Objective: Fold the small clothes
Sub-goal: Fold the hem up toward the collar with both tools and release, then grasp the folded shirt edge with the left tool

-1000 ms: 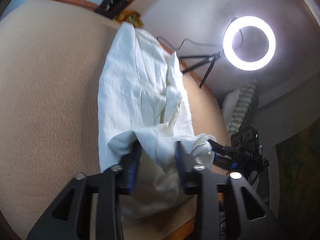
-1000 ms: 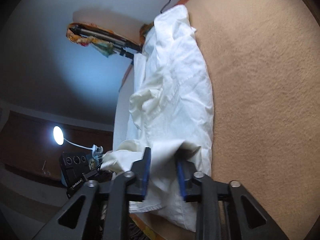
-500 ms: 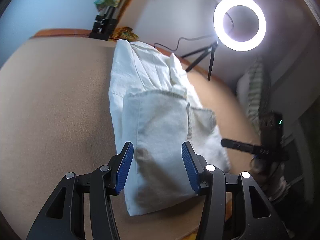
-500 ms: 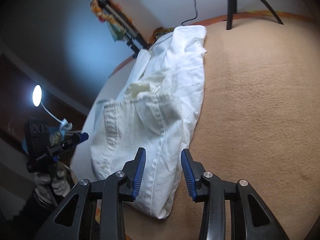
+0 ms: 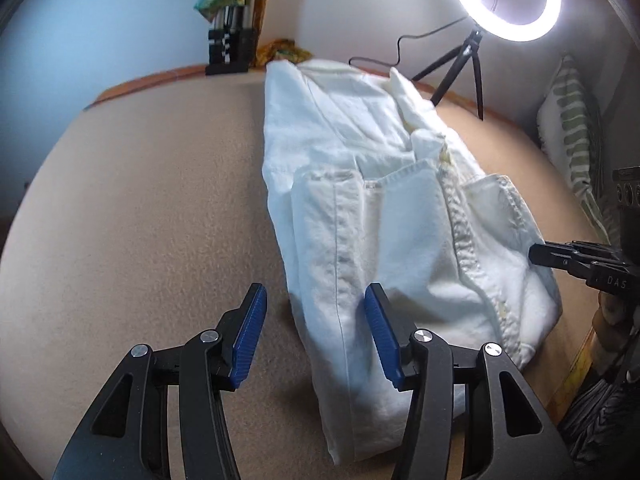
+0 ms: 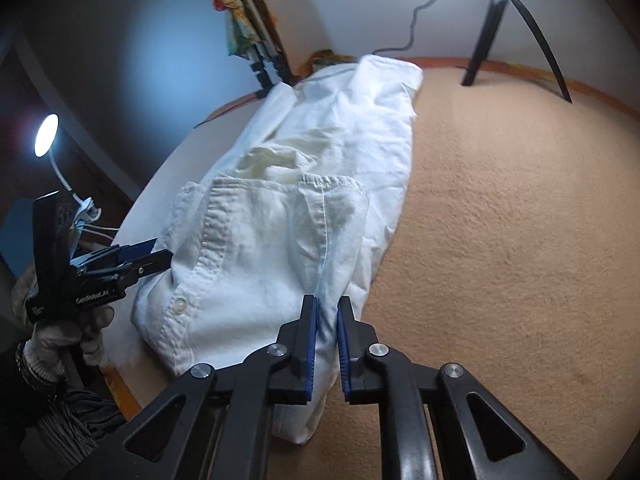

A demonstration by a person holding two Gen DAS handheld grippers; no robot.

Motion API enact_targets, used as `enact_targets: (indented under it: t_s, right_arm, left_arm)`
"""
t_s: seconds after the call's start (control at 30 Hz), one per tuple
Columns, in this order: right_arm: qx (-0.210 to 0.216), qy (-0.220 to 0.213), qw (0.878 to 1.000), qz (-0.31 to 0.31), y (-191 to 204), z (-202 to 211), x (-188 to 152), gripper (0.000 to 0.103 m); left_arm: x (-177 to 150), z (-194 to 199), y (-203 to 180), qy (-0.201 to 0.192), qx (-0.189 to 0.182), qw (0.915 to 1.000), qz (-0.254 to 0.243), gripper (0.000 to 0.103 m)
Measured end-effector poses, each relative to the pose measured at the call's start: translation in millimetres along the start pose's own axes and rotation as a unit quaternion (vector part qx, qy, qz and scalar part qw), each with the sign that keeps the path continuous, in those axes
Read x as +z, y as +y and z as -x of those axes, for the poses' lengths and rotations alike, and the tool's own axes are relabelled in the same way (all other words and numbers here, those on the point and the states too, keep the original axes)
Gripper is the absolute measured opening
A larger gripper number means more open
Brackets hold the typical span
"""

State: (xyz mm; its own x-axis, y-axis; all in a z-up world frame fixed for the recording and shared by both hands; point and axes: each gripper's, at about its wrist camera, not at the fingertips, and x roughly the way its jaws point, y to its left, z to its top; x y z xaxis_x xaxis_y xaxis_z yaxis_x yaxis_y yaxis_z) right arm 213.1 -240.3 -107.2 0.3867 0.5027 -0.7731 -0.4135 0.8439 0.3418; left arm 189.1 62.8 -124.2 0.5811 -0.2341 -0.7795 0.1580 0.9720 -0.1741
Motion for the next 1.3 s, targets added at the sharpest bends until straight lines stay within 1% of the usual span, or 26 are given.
enact_targets:
  t_s: [0.03,0.1,0.13,0.17,0.2,0.27,0.33,0.4,0.5,0.53,0.57,0.6,0.63,0.67,0.7,0.77,0.83,0.87,0.9,0.93,1.0,1.07,1.13,1.17,1.23,1.3]
  right_arm:
    - [-0.009,-0.011,1.0,0.008,3,5,2,0.017]
    - [-0.04,-0.046,0.998,0.03,10,18,5,0.018]
    - [-0.037,-0.055,0.997,0.037,14,22,7,0.018]
    - [-0.018,-0.063,0.997,0.041,17,25,8,0.018]
    - [0.0,-0.067,0.997,0.044,21,26,10,0.018]
    - [0.017,-0.062,0.996,0.069,35,20,12,0.018]
    - [0.014,-0.048,0.994,0.097,46,8,13,0.018]
    - [-0.001,-0.035,0.994,0.107,49,-6,15,0.018]
    - [-0.042,-0.018,0.995,0.09,36,-22,19,0.018]
    - [-0.055,-0.013,0.995,0.079,30,-27,21,0.017]
    - [-0.06,-0.009,0.996,0.065,22,-30,22,0.015]
    - [-0.056,-0.002,0.997,0.053,15,-32,22,0.011]
    - [-0.047,0.0,0.998,0.04,9,-33,23,0.01]
    - [-0.041,0.0,0.999,0.032,7,-31,23,0.01]
    - [-0.039,0.001,0.999,0.029,7,-30,25,0.013]
    - [-0.026,-0.008,0.999,0.026,7,-23,28,0.017]
    - [-0.013,-0.027,0.999,0.024,7,-11,32,0.028]
    - [-0.006,-0.038,0.999,0.024,4,-5,36,0.028]
    - [-0.008,-0.046,0.999,0.023,3,0,39,0.028]
    - [-0.011,-0.053,0.998,0.022,0,4,42,0.028]
    - [-0.008,-0.062,0.998,0.018,-6,10,52,0.028]
    - [0.001,-0.07,0.997,0.019,-9,13,64,0.028]
    - [0.005,-0.067,0.997,0.035,-8,10,78,0.027]
    - [0.01,-0.062,0.997,0.044,-7,5,85,0.027]
    - [0.027,-0.039,0.998,0.049,-10,-13,98,0.027]
    - [0.028,-0.019,0.998,0.047,-16,-34,107,0.027]
  left_arm:
    - [2,7,-1,-0.014,0.003,0.9999,-0.003,0.049]
    - [4,19,-5,-0.041,-0.011,0.9991,-0.003,0.049]
    - [5,23,-8,-0.05,-0.025,0.9985,-0.001,0.049]
    - [6,26,-13,-0.056,-0.046,0.9974,-0.004,0.049]
    - [7,27,-20,-0.056,-0.057,0.9968,-0.012,0.049]
    - [9,22,-38,-0.053,-0.069,0.9951,-0.046,0.049]
    - [10,13,-56,-0.047,-0.064,0.9936,-0.08,0.049]
    - [14,0,-65,-0.037,-0.054,0.9931,-0.097,0.049]
    - [20,-21,-65,-0.03,-0.002,0.9926,-0.118,0.049]
    - [22,-25,-61,-0.028,0.012,0.9926,-0.118,0.049]
    - [26,-30,-55,-0.024,0.019,0.994,-0.105,0.049]
    - [30,-35,-45,-0.018,0.022,0.996,-0.085,0.049]
    - [34,-38,-36,-0.015,0.028,0.997,-0.071,0.049]
    - [37,-39,-29,-0.016,0.031,0.9977,-0.058,0.049]
    - [37,-37,-26,-0.017,0.03,0.9981,-0.05,0.049]
    - [41,-29,-21,-0.024,0.021,0.9989,-0.033,0.049]
    - [46,-20,-19,-0.036,0.015,0.9987,-0.033,0.049]
    - [49,-14,-16,-0.044,0.008,0.9985,-0.031,0.049]
    - [51,-10,-12,-0.048,-0.004,0.9985,-0.025,0.049]
    - [55,-7,-7,-0.049,-0.018,0.9985,-0.016,0.049]
    - [65,-5,1,-0.05,-0.03,0.9983,-0.006,0.049]
    - [75,-4,4,-0.056,-0.032,0.9978,-0.01,0.049]
    - [87,-8,5,-0.058,-0.03,0.9977,-0.02,0.049]
    - [93,-11,6,-0.056,-0.031,0.9977,-0.023,0.049]
    - [104,-23,8,-0.049,-0.037,0.9976,-0.031,0.049]
    - [111,-35,7,-0.038,-0.039,0.9977,-0.041,0.049]
